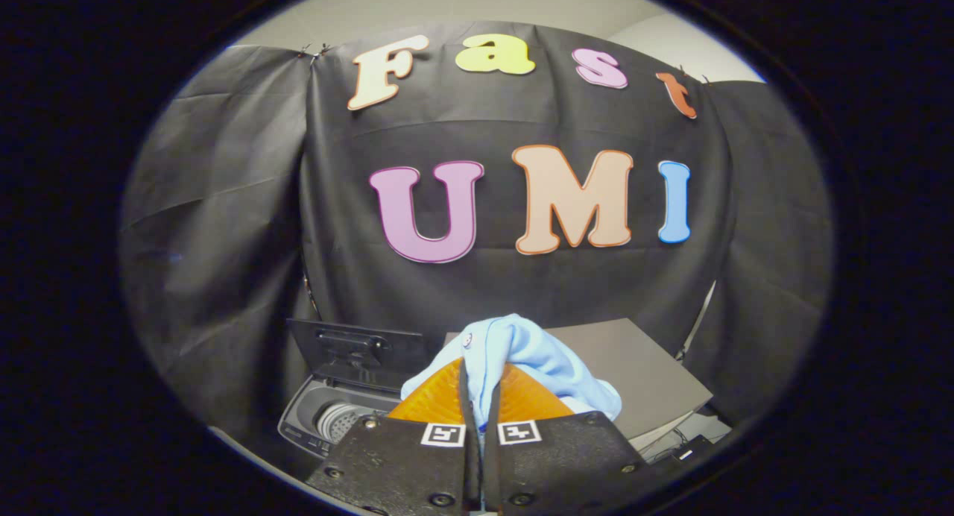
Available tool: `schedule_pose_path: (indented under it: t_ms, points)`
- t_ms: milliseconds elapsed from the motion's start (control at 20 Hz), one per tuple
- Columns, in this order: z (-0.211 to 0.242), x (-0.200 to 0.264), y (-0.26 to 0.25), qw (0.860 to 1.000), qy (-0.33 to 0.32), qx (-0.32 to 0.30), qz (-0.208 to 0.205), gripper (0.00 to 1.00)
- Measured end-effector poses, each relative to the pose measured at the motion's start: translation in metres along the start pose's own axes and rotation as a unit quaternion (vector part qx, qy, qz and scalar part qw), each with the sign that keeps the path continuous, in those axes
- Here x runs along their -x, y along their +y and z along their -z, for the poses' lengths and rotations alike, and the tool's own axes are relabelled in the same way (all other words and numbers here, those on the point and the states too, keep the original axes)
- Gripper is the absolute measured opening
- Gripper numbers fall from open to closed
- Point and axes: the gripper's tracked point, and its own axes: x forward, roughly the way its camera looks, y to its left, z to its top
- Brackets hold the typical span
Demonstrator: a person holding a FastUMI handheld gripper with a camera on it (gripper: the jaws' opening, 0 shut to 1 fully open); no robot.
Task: Put the clothes into the washing machine and then close the washing machine lid.
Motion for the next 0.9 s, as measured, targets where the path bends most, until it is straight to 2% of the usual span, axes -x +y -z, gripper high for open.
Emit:
schedule_pose_path:
  t_ms: [400,900]
  points:
    - [-0.008,-0.022,0.088,0.998,-0.018,0.006,-0.06,0.02]
    - [0.054,-0.079,0.167,0.995,-0.017,0.015,-0.099,0.02]
